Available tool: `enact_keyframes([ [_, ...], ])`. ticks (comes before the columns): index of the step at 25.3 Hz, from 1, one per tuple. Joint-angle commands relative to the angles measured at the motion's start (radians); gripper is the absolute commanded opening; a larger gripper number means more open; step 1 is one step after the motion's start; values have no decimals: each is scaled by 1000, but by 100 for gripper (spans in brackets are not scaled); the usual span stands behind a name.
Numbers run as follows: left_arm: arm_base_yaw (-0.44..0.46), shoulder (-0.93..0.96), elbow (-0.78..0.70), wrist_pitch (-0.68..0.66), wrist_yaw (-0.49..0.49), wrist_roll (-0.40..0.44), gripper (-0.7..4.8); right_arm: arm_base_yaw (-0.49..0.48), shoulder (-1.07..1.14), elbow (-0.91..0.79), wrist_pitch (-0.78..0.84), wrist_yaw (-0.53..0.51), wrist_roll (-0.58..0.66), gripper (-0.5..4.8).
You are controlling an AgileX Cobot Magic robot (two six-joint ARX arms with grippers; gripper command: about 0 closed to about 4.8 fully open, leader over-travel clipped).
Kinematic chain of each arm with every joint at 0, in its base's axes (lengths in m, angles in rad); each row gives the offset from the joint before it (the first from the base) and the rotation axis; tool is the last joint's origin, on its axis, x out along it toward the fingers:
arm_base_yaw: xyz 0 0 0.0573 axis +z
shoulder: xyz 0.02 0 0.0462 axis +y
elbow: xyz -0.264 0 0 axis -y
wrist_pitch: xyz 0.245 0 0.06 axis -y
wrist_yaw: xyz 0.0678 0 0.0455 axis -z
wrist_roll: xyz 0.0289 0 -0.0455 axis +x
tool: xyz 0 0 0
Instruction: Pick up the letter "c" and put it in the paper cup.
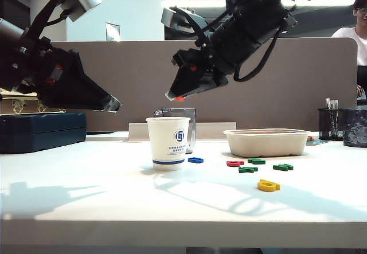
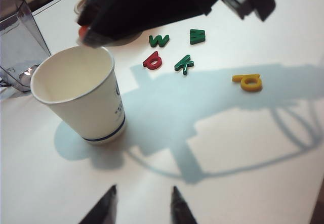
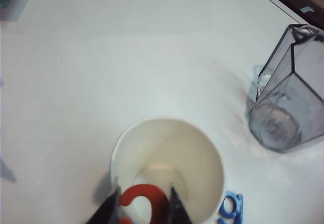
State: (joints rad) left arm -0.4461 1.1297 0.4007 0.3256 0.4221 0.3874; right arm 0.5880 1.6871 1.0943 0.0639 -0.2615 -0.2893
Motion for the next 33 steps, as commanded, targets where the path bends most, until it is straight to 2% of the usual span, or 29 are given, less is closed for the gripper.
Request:
enact_keyframes([
  [1, 0, -2, 2, 13, 0, -2, 130, 0, -3, 9, 32, -2, -3, 82],
  [13, 0, -2, 2, 13, 0, -3, 130, 0, 79, 86, 46, -3, -3, 83],
  [22, 0, -2, 3, 13, 0, -3, 130, 1, 121, 89, -4, -3, -3, 86],
  [25, 0, -2, 2, 13, 0, -3, 130, 1, 121, 89, -5, -4, -3, 124],
  [33, 0, -2, 2, 13, 0, -3, 130, 1, 121, 89, 1, -6, -3, 150],
])
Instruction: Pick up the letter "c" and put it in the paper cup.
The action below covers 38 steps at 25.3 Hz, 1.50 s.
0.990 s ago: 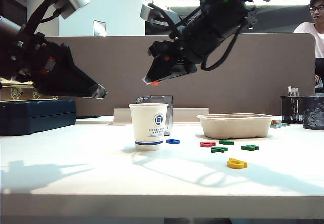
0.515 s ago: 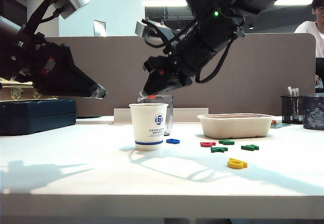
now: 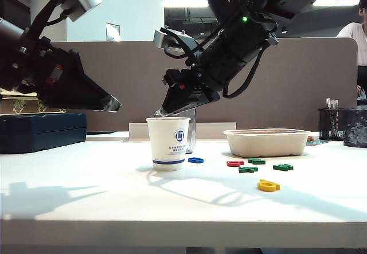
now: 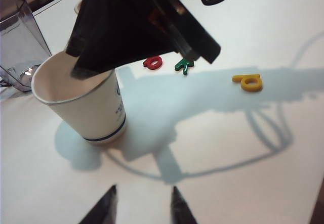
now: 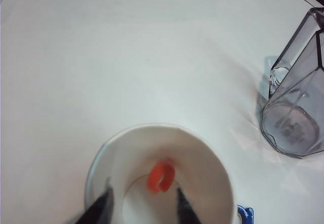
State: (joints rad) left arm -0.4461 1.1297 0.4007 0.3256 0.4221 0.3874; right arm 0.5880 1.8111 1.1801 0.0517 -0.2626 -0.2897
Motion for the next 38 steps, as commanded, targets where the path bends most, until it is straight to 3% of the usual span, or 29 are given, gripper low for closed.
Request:
enact_keyframes([
  [1, 0, -2, 2, 13, 0, -3, 130, 1, -3, 3, 13, -4, -2, 150],
  [12, 0, -26, 26, 19, -4, -3, 129, 0, -48, 8, -10, 18, -2, 149],
  [21, 1, -154, 98, -50, -127, -3, 129, -15, -190, 8, -37, 79, -3, 144],
  [30, 2, -299, 97, -233, -185, -2, 129, -15, -323, 8, -135, 109, -3, 143],
  [34, 2, -391, 97, -320, -228, -3, 129, -15, -369, 8, -224, 113, -3, 83],
  [38, 2, -457, 97, -375, -228, -3, 123, -15, -388, 8, -289, 129, -3, 83],
])
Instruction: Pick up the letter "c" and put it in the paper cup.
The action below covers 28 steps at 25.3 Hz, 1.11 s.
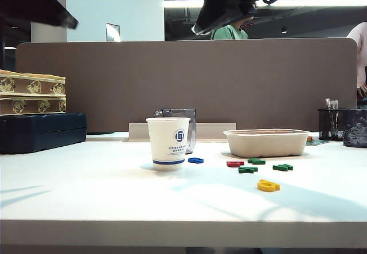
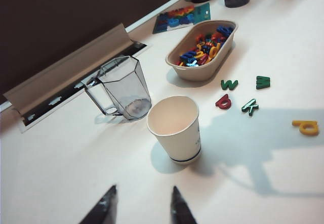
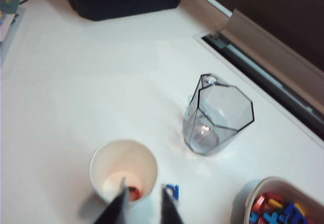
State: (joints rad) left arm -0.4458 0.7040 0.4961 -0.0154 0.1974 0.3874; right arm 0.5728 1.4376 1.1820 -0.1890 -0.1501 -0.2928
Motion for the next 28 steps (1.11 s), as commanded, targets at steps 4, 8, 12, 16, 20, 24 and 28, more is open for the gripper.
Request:
enact_keyframes([
  [4, 1, -106, 2, -119, -4, -3, 121, 0, -40, 6, -123, 48, 0, 54],
  [8, 1, -174, 2, -218, -26, -3, 120, 0, -77, 6, -174, 74, 0, 20],
  [12, 1, -220, 2, -286, -29, -4, 120, 0, -110, 6, -192, 100, 0, 20],
  [16, 1, -285, 2, -367, -42, -28, 120, 0, -174, 6, -229, 132, 0, 5],
  [20, 1, -327, 2, -399, -48, -31, 120, 0, -238, 6, -278, 134, 0, -1],
  [24, 1, -377, 2, -485, -48, -48, 119, 0, -309, 4, -362, 185, 0, -1],
  [28, 1, -449, 2, -557, -52, -49, 110, 0, -375, 4, -407, 252, 0, -1],
])
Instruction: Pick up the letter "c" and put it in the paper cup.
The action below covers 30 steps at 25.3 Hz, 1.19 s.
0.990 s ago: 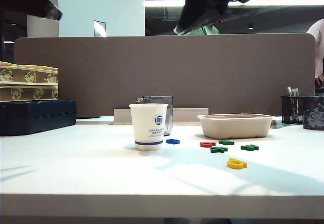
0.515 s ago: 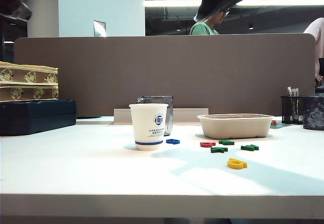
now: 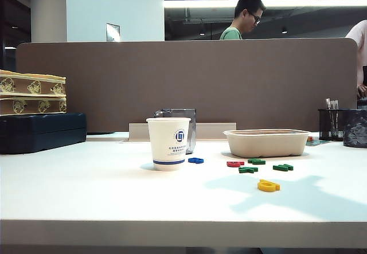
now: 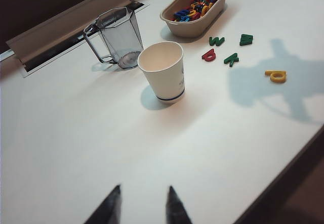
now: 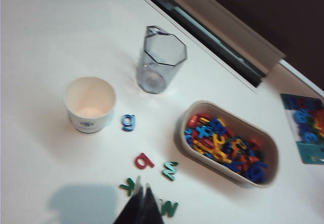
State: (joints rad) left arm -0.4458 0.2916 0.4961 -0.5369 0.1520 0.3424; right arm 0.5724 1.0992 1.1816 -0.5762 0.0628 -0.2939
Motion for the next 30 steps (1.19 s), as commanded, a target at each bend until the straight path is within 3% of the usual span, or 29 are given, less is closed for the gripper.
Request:
enact_keyframes([
  [1, 1, -65, 2, -53, -24, -22, 106, 1, -56, 4, -34, 45, 1, -2],
  [12, 1, -136, 2, -78, -43, -73, 83, 1, -181, -12, -153, 68, 23, -2],
  [19, 1, -141, 4, -101, -43, -93, 83, 1, -386, -145, -151, 95, 56, -2],
  [22, 1, -142, 13, -105, -43, -97, 23, 1, -494, -216, -143, 152, 63, -2],
  [30, 1, -141, 13, -86, -42, -151, 6, 2, -674, -338, -93, 195, 113, -2],
])
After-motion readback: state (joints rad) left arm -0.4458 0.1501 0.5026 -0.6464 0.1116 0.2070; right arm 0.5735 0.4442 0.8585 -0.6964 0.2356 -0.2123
